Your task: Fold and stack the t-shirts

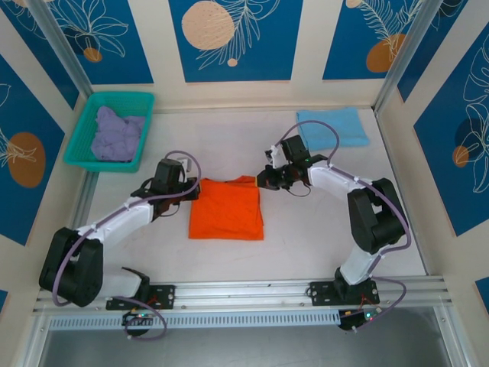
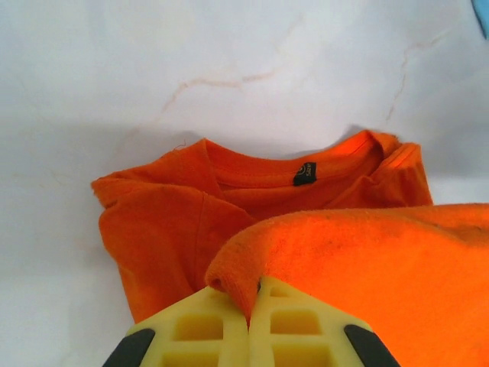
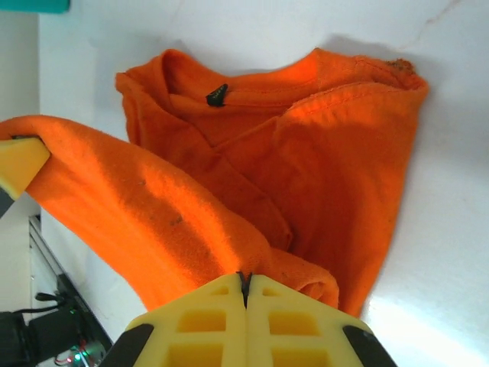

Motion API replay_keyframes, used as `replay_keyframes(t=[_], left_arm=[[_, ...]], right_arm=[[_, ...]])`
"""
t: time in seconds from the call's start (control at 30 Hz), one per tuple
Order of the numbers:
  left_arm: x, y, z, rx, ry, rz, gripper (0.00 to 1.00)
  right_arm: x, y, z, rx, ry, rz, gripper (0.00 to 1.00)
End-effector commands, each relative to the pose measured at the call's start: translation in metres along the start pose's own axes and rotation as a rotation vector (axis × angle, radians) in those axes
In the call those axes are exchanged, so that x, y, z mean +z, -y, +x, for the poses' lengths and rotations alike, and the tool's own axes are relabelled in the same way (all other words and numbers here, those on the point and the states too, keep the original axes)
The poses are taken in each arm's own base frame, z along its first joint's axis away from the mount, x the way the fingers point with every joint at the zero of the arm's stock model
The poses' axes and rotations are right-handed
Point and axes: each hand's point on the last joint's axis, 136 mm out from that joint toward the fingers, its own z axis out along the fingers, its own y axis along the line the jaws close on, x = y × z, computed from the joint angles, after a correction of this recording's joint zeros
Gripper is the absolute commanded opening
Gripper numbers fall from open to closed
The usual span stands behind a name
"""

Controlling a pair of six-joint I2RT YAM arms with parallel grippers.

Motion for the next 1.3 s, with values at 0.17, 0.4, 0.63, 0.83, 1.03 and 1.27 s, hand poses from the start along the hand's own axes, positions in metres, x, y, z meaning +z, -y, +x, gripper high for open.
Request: replay_keyframes(t=[0.17,0.4,0.63,0.83,1.03,1.27], left_arm=[[0.014,-0.081,-0.006,-0.258,0.010,-0.267,0.00],[0.044,-0.126,-0.001,-0.382,-0.109,-0.460,0.00],[0.038,-0.151,0.001,-0.420,-0.155,-0.624,0.10],[0.023,-0.138,-0.021,-0.411,-0.091,-0.578,0.39],[-0.016,-0.105,-0.041,-0.347,-0.011,-0.540,0.65],[-0.009,-0.038,-0.017,-0.250,-0.067,-0.303,0.65]], right_arm=[[0.018,0.028,-0.064,0.269,0.071,-0.047,0.00],[0.075,0.059,-0.105,0.379,0.004,-0.039,0.00],[0.087,0.067,-0.131,0.381,0.014,0.012,0.27],[0.050,0.046,-0.136,0.316,0.098,0.021,0.49],[0.043,-0.017,-0.079,0.197,0.026,-0.083,0.42],[0.074,-0.015,-0.041,-0.072,-0.053,0.189,0.60]])
